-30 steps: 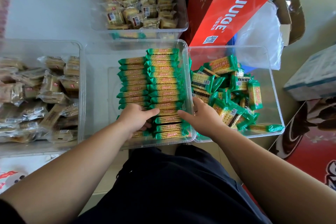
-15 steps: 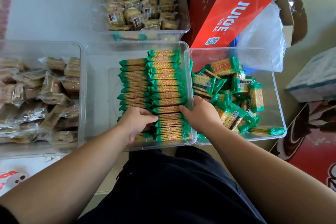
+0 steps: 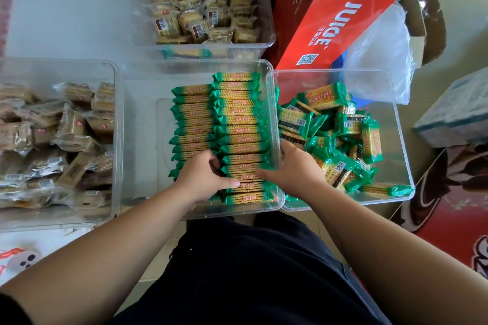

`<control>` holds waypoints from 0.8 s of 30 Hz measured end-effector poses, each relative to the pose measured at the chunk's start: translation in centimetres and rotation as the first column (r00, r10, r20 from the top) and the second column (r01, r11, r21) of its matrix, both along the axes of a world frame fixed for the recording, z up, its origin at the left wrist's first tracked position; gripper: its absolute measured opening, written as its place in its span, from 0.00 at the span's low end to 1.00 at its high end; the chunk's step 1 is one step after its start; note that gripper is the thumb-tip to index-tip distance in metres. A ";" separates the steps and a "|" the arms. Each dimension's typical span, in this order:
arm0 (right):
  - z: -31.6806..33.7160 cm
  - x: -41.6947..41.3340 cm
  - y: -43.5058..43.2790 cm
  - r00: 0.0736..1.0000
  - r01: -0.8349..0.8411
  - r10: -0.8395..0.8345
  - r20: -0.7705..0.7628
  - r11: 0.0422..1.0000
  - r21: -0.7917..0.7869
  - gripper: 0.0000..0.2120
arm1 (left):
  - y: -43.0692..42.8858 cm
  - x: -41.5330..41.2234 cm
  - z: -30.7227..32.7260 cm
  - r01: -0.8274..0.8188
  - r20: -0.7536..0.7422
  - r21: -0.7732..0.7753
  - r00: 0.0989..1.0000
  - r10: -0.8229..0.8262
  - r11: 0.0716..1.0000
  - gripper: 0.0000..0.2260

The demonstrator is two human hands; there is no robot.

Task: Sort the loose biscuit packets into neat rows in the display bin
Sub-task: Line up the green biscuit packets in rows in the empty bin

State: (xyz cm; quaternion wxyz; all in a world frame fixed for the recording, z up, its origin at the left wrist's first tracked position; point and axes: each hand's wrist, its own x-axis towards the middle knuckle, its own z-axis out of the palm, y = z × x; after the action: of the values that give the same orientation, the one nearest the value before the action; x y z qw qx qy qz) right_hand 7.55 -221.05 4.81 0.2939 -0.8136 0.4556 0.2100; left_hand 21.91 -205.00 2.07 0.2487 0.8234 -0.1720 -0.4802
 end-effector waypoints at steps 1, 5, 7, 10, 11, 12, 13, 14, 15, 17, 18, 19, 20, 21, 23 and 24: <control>0.1 0.1 0.1 1.000 -0.018 0.018 -0.008 1.000 -0.024 0.38 | 0.0 0.0 0.0 -0.004 -0.006 0.001 1.000 0.004 1.000 0.25; 0.2 0.6 0.2 0.997 -0.065 0.063 -0.040 0.996 -0.056 0.33 | -0.1 0.4 0.0 -0.180 -0.019 -0.037 0.984 0.180 0.983 0.23; 0.2 0.5 -0.1 0.996 -0.073 0.071 -0.044 0.997 -0.025 0.33 | -0.4 0.5 -0.1 -0.208 0.062 -0.068 0.975 0.212 0.976 0.17; 0.4 0.1 -0.7 0.998 0.025 -0.029 0.061 0.998 0.054 0.35 | -1.1 0.8 -0.3 -0.171 0.093 -0.092 0.979 0.180 0.981 0.12; 0.6 0.0 -1.0 0.987 0.080 -0.088 0.134 0.994 0.068 0.33 | -1.2 1.0 -0.4 -0.157 0.083 -0.095 0.983 0.165 0.983 0.12; 0.9 -0.2 -1.3 0.968 0.113 -0.120 0.221 0.993 0.044 0.29 | -1.4 1.2 -0.5 -0.148 0.064 -0.099 0.986 0.154 0.984 0.12; 1.1 -0.5 -1.8 0.949 0.118 -0.101 0.299 0.992 -0.038 0.23 | -1.4 1.3 -0.5 -0.147 0.041 -0.101 0.988 0.152 0.984 0.11; 1.3 -0.9 -2.5 0.938 0.107 -0.046 0.343 0.981 -0.162 0.20 | -1.4 1.4 -0.5 -0.150 0.023 -0.099 0.988 0.153 0.984 0.11; 1.4 -1.5 -3.4 0.943 0.094 0.011 0.332 0.950 -0.297 0.19 | -1.4 1.5 -0.3 -0.151 0.025 -0.095 0.988 0.153 0.984 0.12; 1.4 -2.8 -5.5 0.985 0.057 0.021 0.169 0.894 -0.444 0.25 | -1.3 1.3 0.0 -0.147 0.103 -0.088 0.982 0.156 0.985 0.14; 1.3 -3.6 -6.7 0.999 0.032 -0.016 0.041 0.900 -0.434 0.31 | -1.4 1.0 0.1 -0.148 0.165 -0.089 0.973 0.161 0.985 0.15; 1.2 -4.3 -7.5 0.995 0.004 -0.040 -0.087 0.923 -0.384 0.38 | -1.3 0.9 0.3 -0.150 0.224 -0.095 0.960 0.168 0.984 0.15; 1.1 -4.9 -8.1 0.982 -0.020 -0.042 -0.185 0.948 -0.319 0.44 | -1.2 0.7 0.3 -0.148 0.267 -0.111 0.948 0.172 0.983 0.15; 1.1 -5.5 -8.5 0.969 -0.042 -0.025 -0.246 0.964 -0.263 0.47 | -1.3 0.5 0.3 -0.141 0.296 -0.138 0.939 0.177 0.980 0.15; 1.3 -6.4 -8.7 0.952 -0.119 0.045 -0.303 0.966 -0.230 0.47 | -1.6 0.0 0.3 -0.113 0.336 -0.193 0.926 0.174 0.975 0.15; 1.3 -6.7 -8.6 0.942 -0.175 0.091 -0.323 0.954 -0.243 0.46 | -1.9 -0.2 0.3 -0.089 0.366 -0.212 0.916 0.164 0.973 0.15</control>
State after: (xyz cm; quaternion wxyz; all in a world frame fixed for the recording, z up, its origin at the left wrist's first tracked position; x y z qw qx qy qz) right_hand 0.88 -229.65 6.12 0.0915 -0.8322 0.4635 0.2903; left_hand 21.68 -206.86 2.38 0.3191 0.8826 -0.2085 -0.2753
